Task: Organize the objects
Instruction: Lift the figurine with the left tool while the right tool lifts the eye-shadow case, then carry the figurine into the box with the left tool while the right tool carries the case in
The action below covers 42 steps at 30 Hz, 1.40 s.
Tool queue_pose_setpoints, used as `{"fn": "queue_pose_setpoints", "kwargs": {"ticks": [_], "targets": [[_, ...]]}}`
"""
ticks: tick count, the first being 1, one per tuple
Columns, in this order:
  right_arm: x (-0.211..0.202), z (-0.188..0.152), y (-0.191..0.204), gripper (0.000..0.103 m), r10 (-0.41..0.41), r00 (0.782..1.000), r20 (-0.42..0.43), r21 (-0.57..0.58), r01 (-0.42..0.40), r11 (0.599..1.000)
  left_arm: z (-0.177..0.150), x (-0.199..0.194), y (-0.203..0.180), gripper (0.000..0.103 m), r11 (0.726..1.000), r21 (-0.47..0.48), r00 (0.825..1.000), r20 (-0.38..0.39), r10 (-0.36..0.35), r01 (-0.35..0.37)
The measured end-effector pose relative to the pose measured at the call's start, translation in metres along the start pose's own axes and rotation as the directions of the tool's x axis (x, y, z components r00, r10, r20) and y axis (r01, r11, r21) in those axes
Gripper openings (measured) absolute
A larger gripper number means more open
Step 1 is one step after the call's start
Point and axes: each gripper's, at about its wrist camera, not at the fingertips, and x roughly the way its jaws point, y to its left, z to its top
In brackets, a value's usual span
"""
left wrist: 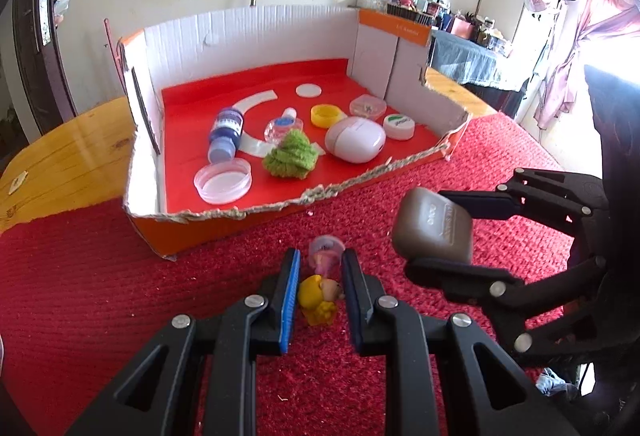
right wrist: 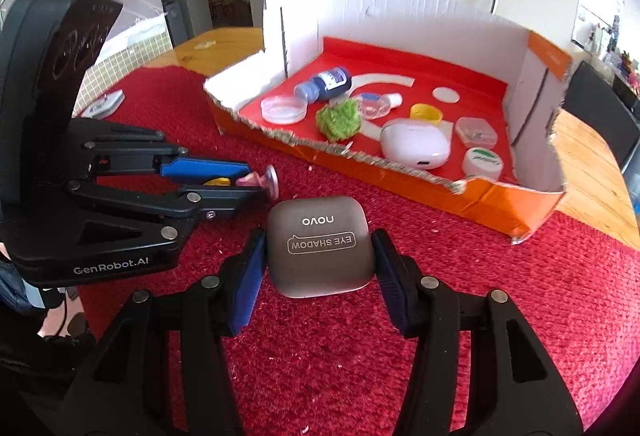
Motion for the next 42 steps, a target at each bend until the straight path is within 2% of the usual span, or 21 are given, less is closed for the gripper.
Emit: {"fn": "queue_pose_setpoints", "kwargs": {"ticks": [8, 21, 27, 33, 42], "targets": [[-0.027, 0.005, -0.013, 0.05, -0.017, 0.998, 0.058, 0.037, 0.015, 0.999, 0.005, -0.017, -0.002, 0.022, 1.0, -0.002, 0.999, 0.039, 0.005, -0.005], [-0.035, 0.001, -0.021, 0.05, -0.033, 0.997, 0.065, 0.049, 0.03, 0.998, 0.007, -0.025, -0.007, 0.022, 1.0, -0.002, 0.999, 0.05, 0.005, -0.004], [-0.044, 0.007, -0.024, 0.05, -0.03, 0.996, 0.089, 0.052, 0.025, 0.998, 0.016, -0.039, -0.008, 0.022, 1.0, -0.004, 0.996, 0.09, 0.004, -0.004], [-0.054, 0.034, -0.03, 0.05, -0.057, 0.992, 0.113, 0.044, 0.052, 0.998, 0.045, -0.042, -0.004, 0.022, 1.0, -0.005, 0.995, 0.099, -0.009, 0.009], [-0.014, 0.1, -0.068, 0.05, -0.14, 0.99, 0.004, 0.111, 0.139, 0.984, 0.108, 0.0, 0.013, 0.022, 0.999, 0.014, 0.997, 0.075, 0.034, -0.035]]}}
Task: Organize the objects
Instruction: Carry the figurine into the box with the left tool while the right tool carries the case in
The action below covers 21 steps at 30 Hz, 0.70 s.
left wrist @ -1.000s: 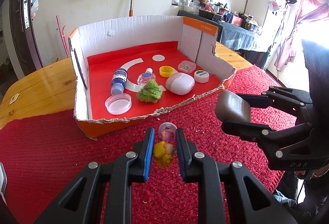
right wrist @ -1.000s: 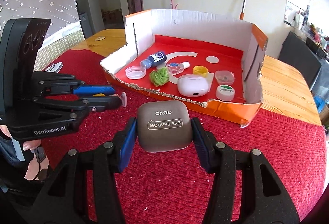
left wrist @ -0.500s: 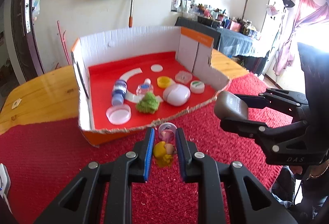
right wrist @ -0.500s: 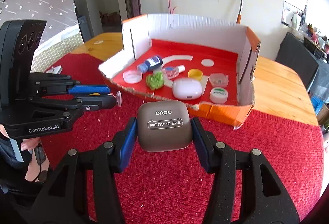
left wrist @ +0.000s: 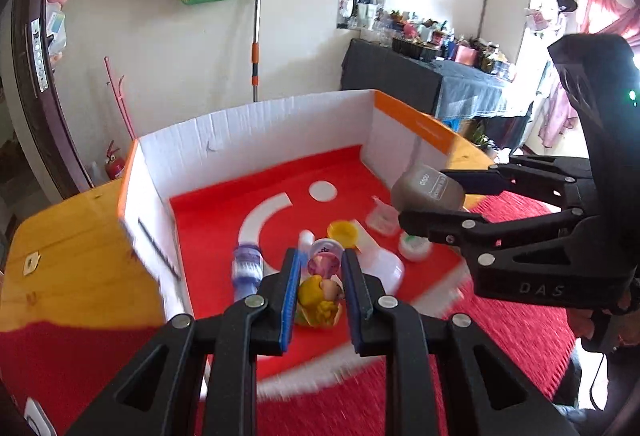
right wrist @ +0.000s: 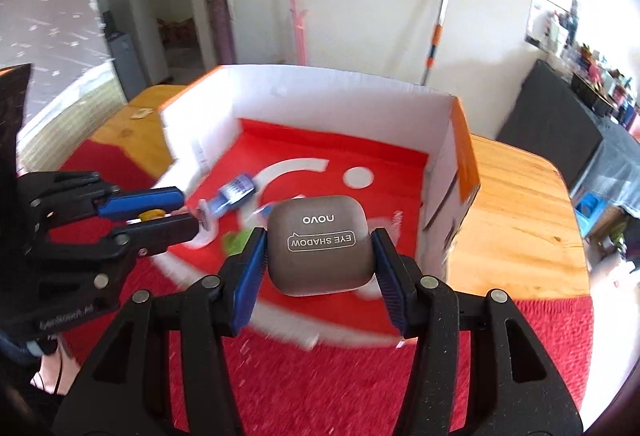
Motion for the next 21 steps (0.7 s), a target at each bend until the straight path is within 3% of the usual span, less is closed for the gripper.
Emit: {"fn": "queue_pose_setpoints", "kwargs": {"ticks": [6, 14, 21], "targets": [[0.044, 0.032, -0.021, 0.05, -0.024, 0.996, -0.089, 0.07, 0.03, 0.997, 0.026, 0.041, 0.013, 0.022, 1.0, -0.017, 0.998, -0.06, 0.02, -0.021], [0.09, 0.053, -0.029, 0.05, -0.069, 0.984, -0.163, 0.066, 0.08, 0.995, 0.041, 0.082, 0.025, 0.022, 0.998, -0.019, 0.991, -0.117, 0.059, -0.062], [0.115, 0.062, -0.04, 0.05, -0.085, 0.97, -0.228, 0.092, 0.108, 0.99, 0.047, 0.112, 0.047, 0.022, 0.995, -0.093, 0.983, -0.181, 0.025, -0.042]]}}
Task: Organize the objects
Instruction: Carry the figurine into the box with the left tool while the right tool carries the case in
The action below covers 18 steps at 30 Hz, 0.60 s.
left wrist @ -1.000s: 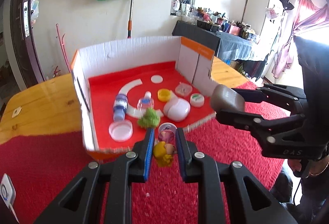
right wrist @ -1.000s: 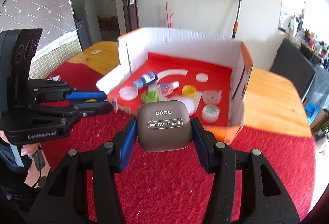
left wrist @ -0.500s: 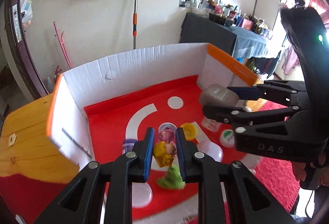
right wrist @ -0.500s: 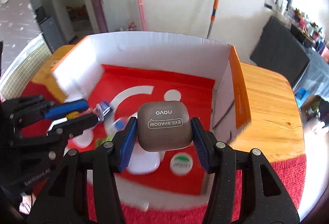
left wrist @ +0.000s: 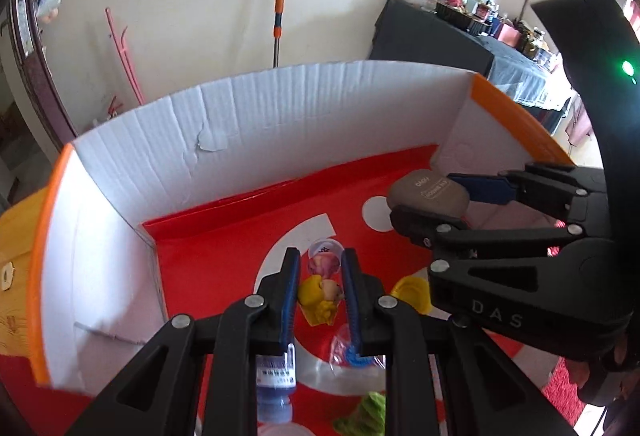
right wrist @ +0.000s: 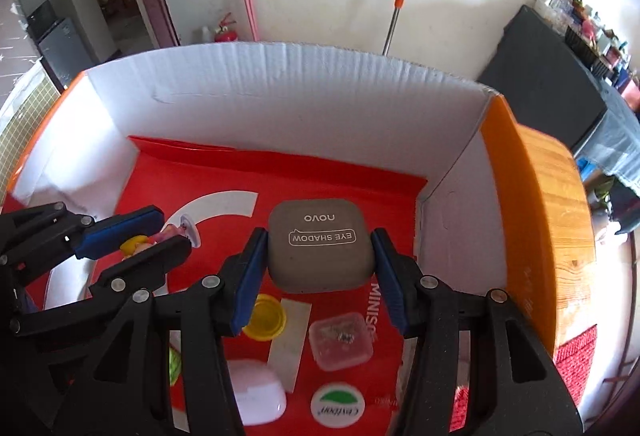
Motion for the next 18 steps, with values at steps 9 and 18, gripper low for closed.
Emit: {"fn": "queue_pose_setpoints", "kwargs": {"ticks": [9, 18], "targets": [[0.024, 0.008, -0.006, 0.05, -0.001, 0.997, -0.076, 0.039, 0.004, 0.999, 0.012, 0.03, 0.015, 0.022, 0.999, -0.052, 0.997, -0.074, -0.005, 0.002], [0.036, 0.006, -0.007, 0.05, -0.006, 0.992, -0.126, 0.047, 0.012, 0.999, 0.011, 0.042, 0.013, 0.022, 0.998, -0.054, 0.994, -0.107, 0.013, -0.019]]}}
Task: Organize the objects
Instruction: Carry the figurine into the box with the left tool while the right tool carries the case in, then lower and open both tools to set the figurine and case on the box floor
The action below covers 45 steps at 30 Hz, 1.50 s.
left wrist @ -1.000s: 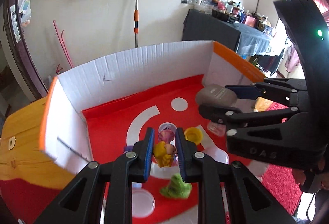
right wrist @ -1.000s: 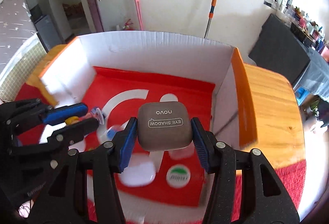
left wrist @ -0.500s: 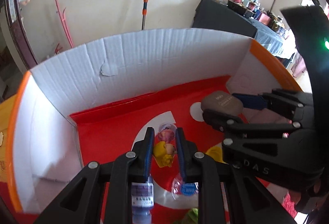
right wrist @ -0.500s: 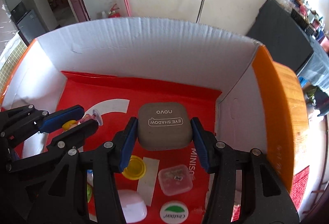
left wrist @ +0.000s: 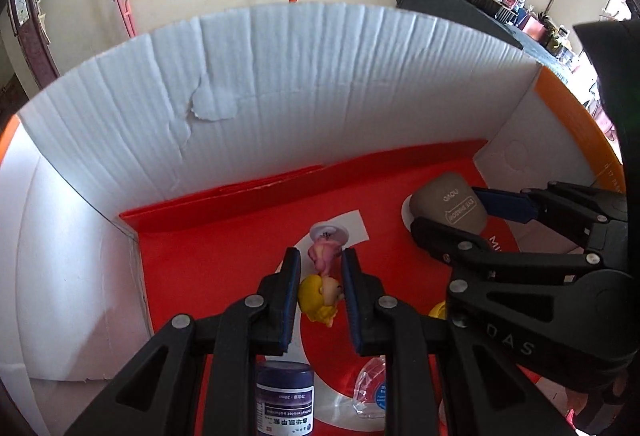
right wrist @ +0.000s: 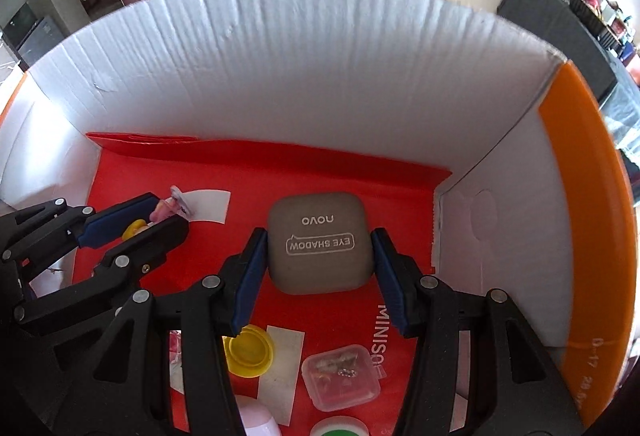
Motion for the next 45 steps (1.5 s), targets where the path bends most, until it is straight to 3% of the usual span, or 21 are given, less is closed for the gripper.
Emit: {"fn": "queue_pose_setpoints", "kwargs": {"ticks": [25, 37, 45], "targets": [[-0.004, -0.014, 0.002, 0.05, -0.017, 1.0, 0.005, -0.023, 0.018, 1.0, 0.004, 0.003, -0.001, 0.022, 1.0, -0.004, 1.0, -0.004, -0.004, 0.004], [-0.001, -0.002, 0.006, 0.051, -0.021, 1.0, 0.006, -0.03, 0.021, 0.999, 0.003, 0.001, -0.001, 0.023, 1.0, 0.0, 1.0, -0.002, -0.001, 0.001], [0.003, -0.005, 0.002, 0.051, -0.015, 1.0, 0.01, -0.027, 0.016, 1.0, 0.003, -0.002, 0.002, 0.033, 1.0, -0.016, 1.0, 0.003, 0.001, -0.001]]}}
